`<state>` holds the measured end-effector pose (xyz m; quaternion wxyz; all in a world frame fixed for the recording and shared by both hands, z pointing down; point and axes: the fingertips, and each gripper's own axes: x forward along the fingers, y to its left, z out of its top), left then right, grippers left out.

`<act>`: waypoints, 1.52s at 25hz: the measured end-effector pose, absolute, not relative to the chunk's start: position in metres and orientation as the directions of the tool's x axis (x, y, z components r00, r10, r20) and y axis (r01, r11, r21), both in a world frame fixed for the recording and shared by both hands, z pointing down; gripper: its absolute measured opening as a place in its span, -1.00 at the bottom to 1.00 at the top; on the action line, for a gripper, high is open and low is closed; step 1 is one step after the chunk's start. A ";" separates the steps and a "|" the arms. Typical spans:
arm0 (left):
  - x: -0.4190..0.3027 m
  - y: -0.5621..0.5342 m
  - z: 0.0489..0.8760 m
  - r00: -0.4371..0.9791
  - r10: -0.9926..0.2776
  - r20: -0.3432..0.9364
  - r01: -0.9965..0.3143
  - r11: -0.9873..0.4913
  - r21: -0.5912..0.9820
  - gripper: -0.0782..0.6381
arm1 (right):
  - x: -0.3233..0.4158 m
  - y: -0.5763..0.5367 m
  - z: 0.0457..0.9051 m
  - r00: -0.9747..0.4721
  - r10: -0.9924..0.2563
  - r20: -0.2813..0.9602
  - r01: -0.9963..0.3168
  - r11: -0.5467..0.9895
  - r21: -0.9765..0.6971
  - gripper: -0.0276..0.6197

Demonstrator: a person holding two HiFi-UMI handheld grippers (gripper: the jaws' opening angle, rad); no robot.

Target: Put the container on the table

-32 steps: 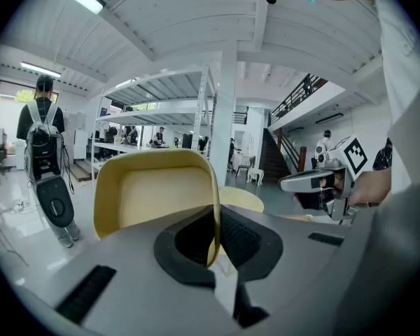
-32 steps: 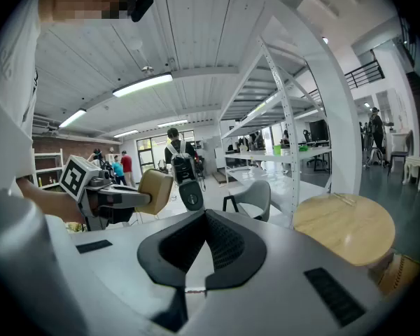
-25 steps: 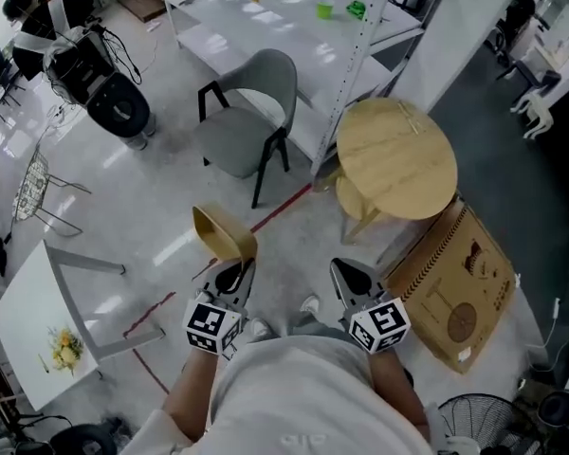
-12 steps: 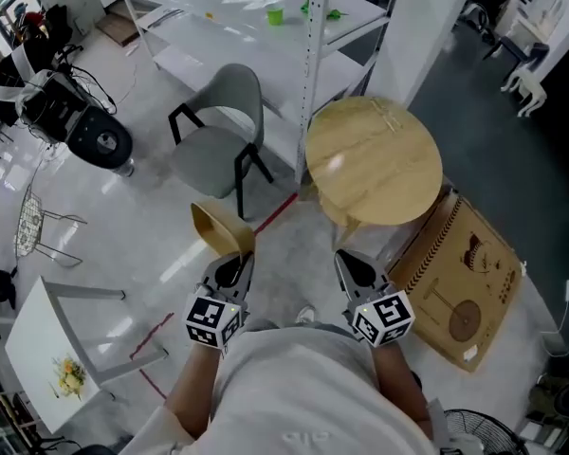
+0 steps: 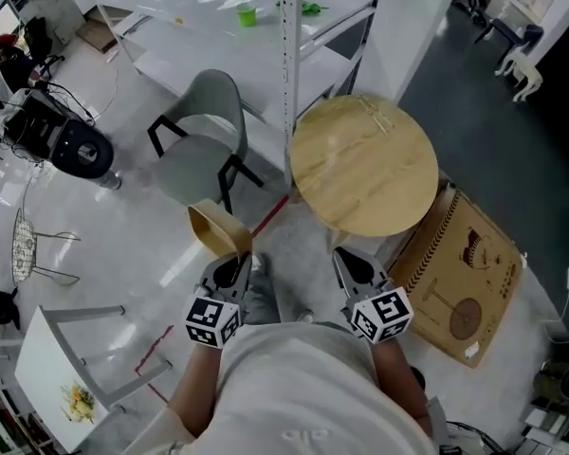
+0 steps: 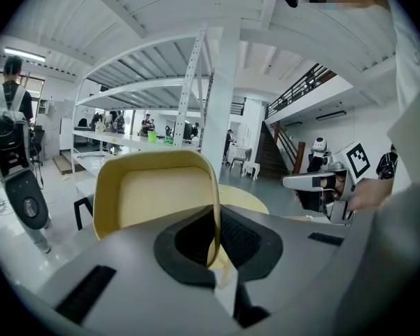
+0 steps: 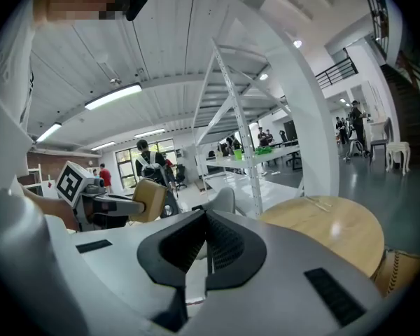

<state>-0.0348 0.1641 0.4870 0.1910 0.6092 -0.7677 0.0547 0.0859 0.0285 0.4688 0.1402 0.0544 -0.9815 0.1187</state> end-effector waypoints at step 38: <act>-0.124 -0.133 0.559 0.537 -0.701 0.469 -0.836 -0.517 0.184 -0.73 | 0.050 -0.157 0.487 -0.628 -0.686 0.368 -0.774 0.602 -0.197 -0.83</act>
